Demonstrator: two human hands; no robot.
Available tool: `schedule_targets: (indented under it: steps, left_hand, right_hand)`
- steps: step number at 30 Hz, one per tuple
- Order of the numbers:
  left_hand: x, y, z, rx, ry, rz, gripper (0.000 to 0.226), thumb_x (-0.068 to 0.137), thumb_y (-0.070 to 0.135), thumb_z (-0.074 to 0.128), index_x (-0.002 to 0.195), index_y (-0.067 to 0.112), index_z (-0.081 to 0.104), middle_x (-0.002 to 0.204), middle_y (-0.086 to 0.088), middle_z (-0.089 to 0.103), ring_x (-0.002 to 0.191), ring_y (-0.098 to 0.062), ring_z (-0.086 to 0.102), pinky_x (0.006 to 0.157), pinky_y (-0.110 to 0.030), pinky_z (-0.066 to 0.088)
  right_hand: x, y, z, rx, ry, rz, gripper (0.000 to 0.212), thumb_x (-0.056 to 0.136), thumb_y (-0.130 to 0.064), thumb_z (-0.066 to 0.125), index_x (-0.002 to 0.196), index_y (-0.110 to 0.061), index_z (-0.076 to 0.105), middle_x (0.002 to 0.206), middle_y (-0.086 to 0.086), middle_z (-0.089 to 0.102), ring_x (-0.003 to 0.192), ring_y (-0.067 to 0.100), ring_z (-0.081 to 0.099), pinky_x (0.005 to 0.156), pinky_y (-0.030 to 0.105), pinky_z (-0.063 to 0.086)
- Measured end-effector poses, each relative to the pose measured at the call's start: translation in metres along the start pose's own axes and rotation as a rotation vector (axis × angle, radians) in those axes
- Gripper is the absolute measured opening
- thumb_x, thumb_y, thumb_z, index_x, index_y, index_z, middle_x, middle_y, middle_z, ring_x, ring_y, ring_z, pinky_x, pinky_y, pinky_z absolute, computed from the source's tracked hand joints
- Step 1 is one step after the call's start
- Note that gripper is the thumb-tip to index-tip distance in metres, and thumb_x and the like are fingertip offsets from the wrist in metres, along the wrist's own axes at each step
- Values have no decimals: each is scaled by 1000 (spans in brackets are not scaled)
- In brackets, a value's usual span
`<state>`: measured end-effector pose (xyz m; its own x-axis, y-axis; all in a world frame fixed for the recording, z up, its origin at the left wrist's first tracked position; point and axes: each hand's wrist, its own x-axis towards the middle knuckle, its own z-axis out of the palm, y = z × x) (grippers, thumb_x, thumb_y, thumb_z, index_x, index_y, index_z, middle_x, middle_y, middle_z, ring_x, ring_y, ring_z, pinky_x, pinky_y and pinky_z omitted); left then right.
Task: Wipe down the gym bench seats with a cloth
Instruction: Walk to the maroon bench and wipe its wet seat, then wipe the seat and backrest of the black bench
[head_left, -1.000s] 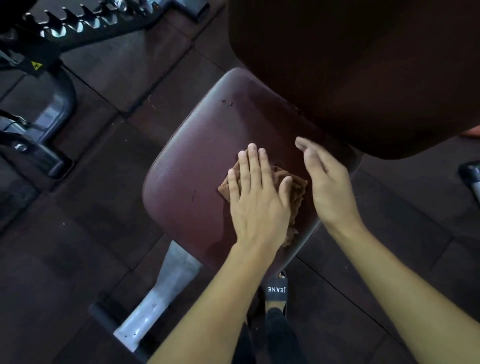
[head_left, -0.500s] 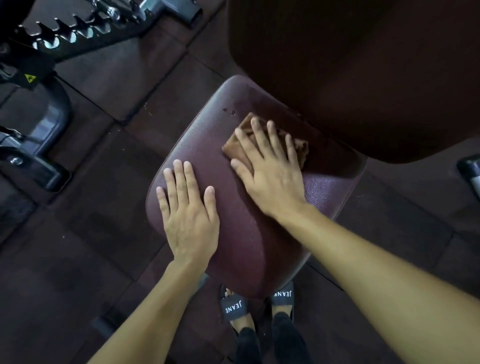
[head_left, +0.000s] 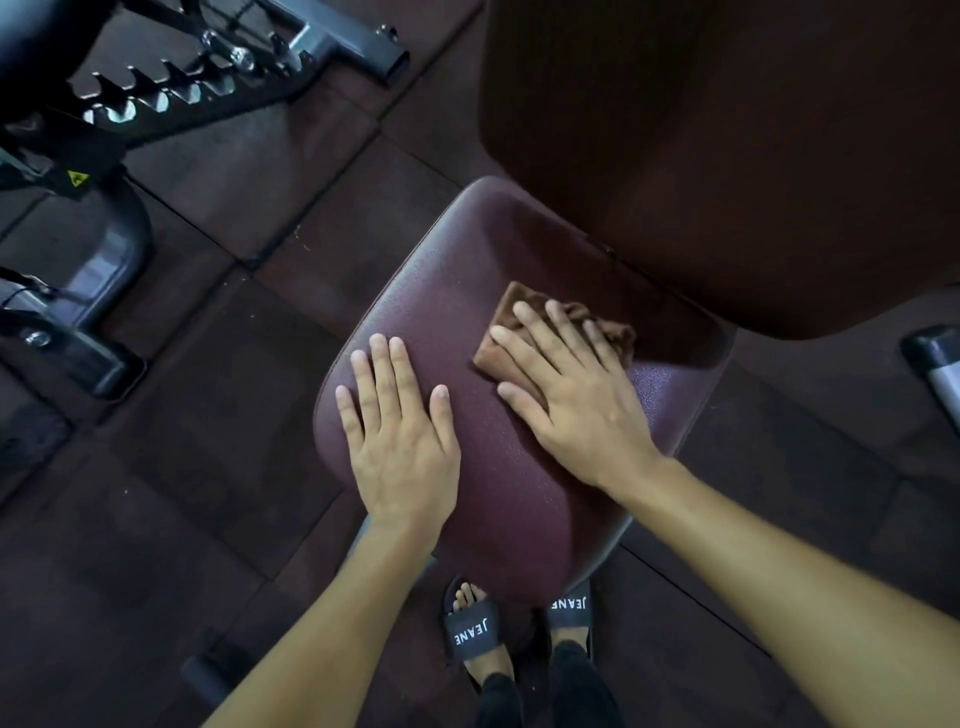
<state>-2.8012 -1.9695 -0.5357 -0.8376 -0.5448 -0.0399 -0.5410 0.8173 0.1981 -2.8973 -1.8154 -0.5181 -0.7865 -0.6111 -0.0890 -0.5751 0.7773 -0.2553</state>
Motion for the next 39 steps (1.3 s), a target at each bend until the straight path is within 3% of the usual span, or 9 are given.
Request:
schedule_targets:
  steps: [9, 14, 17, 19, 20, 23, 28, 34, 39]
  left_hand:
    - [2, 0, -6, -14, -44, -5, 63, 101, 44, 18, 155, 11, 16, 164, -5, 11, 152, -20, 5, 123, -43, 3]
    - [1, -5, -37, -129, -228, 11, 61, 104, 42, 29, 156, 15, 14, 164, 0, 6, 152, -18, -1, 124, -42, 4]
    - [-9, -11, -72, -193, -252, -58, 56, 103, 40, 34, 153, 16, 27, 163, 2, 18, 151, -18, 9, 122, -43, 15]
    - [-17, -19, -102, -221, -235, -117, 54, 103, 40, 36, 151, 16, 34, 160, 1, 27, 150, -20, 18, 120, -44, 21]
    - [-21, -24, -119, -233, -223, -147, 53, 103, 40, 36, 150, 16, 35, 159, 1, 30, 149, -20, 21, 119, -45, 23]
    - [-30, -43, -177, -252, -154, -219, 53, 102, 41, 38, 149, 16, 38, 157, 1, 33, 148, -20, 24, 119, -44, 25]
    - [-59, -109, -280, -227, -4, -343, 53, 102, 41, 39, 149, 17, 38, 157, 2, 33, 147, -19, 25, 118, -44, 25]
    - [-127, -224, -399, -190, 170, -530, 52, 102, 40, 39, 148, 17, 38, 155, 0, 37, 146, -18, 28, 118, -44, 24]
    - [-188, -332, -494, -163, 290, -651, 51, 101, 39, 41, 145, 13, 43, 151, -4, 43, 143, -23, 34, 117, -45, 27]
  right_hand:
    - [0, -2, 10, 115, 118, 45, 50, 102, -46, 32, 149, -31, 41, 159, -7, 33, 150, 15, 21, 122, 34, 9]
    - [8, -8, -18, 621, -40, 258, 39, 103, -37, 42, 142, -33, 49, 156, -7, 39, 150, 13, 22, 123, 30, 7]
    - [10, -18, -49, 1006, -92, 378, 28, 99, -40, 49, 120, -32, 66, 113, -9, 73, 110, 9, 64, 101, 35, 47]
    - [10, -37, -75, 1133, -149, 368, 22, 101, -29, 50, 109, -21, 69, 84, -13, 74, 80, 0, 67, 80, 23, 52]
    - [11, -50, -87, 1171, -186, 356, 23, 103, -24, 49, 112, -16, 69, 91, -10, 75, 84, 2, 67, 82, 22, 52]
    - [13, -99, -128, 1187, -280, 265, 28, 103, -21, 50, 124, -13, 66, 115, -1, 71, 109, 8, 65, 98, 20, 47]
    - [9, -213, -178, 1185, -433, 90, 23, 103, -26, 49, 109, -18, 69, 87, -3, 67, 79, 8, 58, 72, 21, 46]
    - [-20, -394, -229, 1206, -581, -132, 21, 103, -25, 49, 112, -25, 67, 102, -5, 72, 89, 2, 63, 82, 21, 46]
    - [-55, -560, -267, 1177, -631, -302, 29, 104, -23, 47, 123, -11, 66, 112, 7, 72, 96, 12, 65, 89, 29, 49]
